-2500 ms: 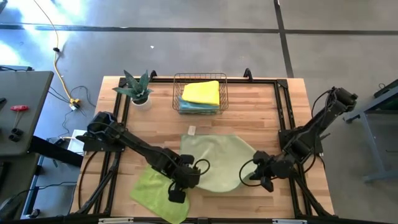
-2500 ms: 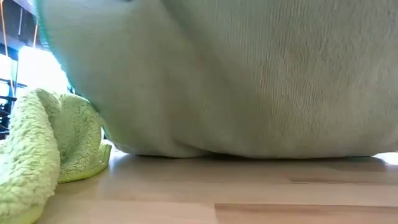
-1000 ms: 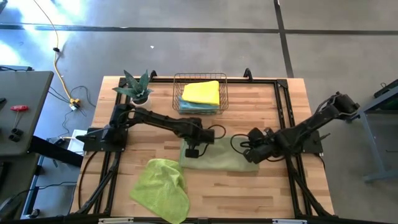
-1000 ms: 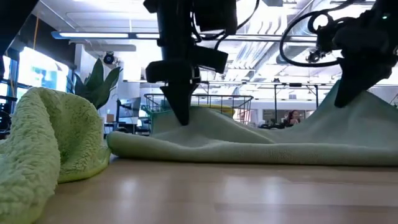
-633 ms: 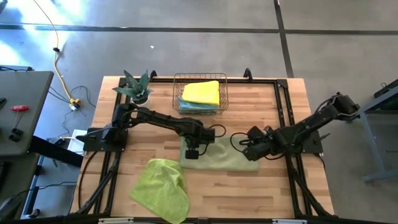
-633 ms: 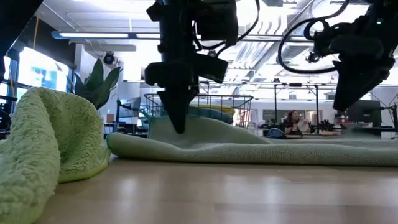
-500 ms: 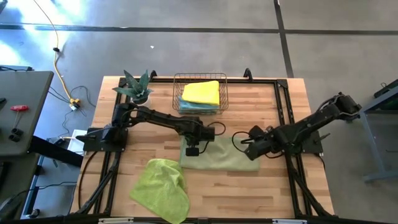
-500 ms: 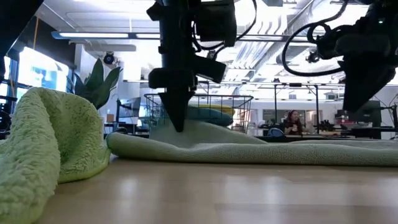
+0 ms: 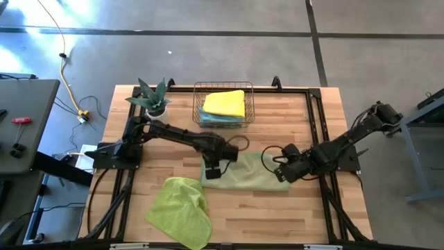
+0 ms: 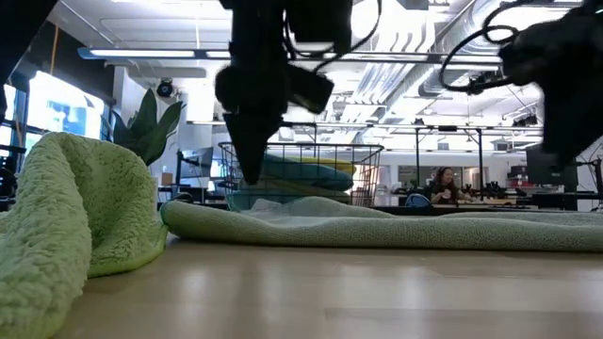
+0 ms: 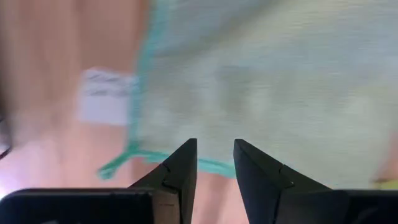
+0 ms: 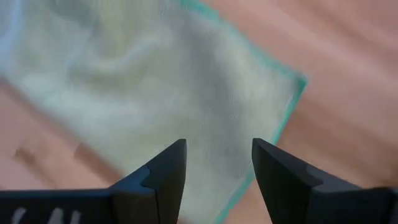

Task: Fold microfiber towels
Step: Fold the light blue microfiber cloth

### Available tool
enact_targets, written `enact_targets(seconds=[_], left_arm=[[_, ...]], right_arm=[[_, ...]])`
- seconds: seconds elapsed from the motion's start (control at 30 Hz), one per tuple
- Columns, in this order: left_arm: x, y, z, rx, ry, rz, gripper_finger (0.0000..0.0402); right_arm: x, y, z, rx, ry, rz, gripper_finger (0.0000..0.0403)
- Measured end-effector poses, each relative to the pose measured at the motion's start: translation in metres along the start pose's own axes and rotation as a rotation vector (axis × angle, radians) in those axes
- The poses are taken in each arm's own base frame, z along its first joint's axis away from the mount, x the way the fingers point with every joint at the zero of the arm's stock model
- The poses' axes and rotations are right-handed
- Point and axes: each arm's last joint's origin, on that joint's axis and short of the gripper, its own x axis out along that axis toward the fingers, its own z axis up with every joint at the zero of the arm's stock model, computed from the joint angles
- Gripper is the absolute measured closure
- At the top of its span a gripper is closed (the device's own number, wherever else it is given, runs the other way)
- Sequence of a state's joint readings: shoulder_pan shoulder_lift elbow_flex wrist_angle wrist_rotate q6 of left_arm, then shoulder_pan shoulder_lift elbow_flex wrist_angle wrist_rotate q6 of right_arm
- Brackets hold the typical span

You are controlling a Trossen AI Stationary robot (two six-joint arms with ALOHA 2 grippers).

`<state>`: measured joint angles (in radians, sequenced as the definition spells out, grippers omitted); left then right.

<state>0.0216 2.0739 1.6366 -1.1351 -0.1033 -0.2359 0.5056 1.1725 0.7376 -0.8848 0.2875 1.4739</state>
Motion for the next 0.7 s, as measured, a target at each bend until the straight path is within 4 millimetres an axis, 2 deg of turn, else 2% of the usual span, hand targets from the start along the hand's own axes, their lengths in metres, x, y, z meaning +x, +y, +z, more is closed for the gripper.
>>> enact_targets(seconds=[0.17, 0.3, 0.47, 0.57, 0.7], left_arm=[[-0.008, -0.032, -0.008, 0.079, -0.031, -0.073, 0.0307], [-0.019, -0.048, -0.014, 0.113, -0.074, -0.103, 0.0307], [-0.051, -0.046, -0.03, 0.089, -0.105, -0.107, 0.0307], [-0.076, -0.038, -0.048, 0.038, -0.148, -0.124, 0.0307], [-0.099, -0.031, -0.077, -0.09, -0.225, -0.169, 0.0307]], right_arm=[[-0.009, 0.001, -0.031, 0.044, 0.051, 0.041, 0.0229], [-0.018, 0.0, -0.054, 0.098, 0.042, 0.092, 0.0229], [-0.025, -0.003, -0.075, 0.168, -0.06, 0.177, 0.0229], [-0.022, -0.002, -0.083, 0.179, -0.072, 0.181, 0.0229], [-0.015, 0.002, -0.093, 0.158, -0.068, 0.174, 0.0229]])
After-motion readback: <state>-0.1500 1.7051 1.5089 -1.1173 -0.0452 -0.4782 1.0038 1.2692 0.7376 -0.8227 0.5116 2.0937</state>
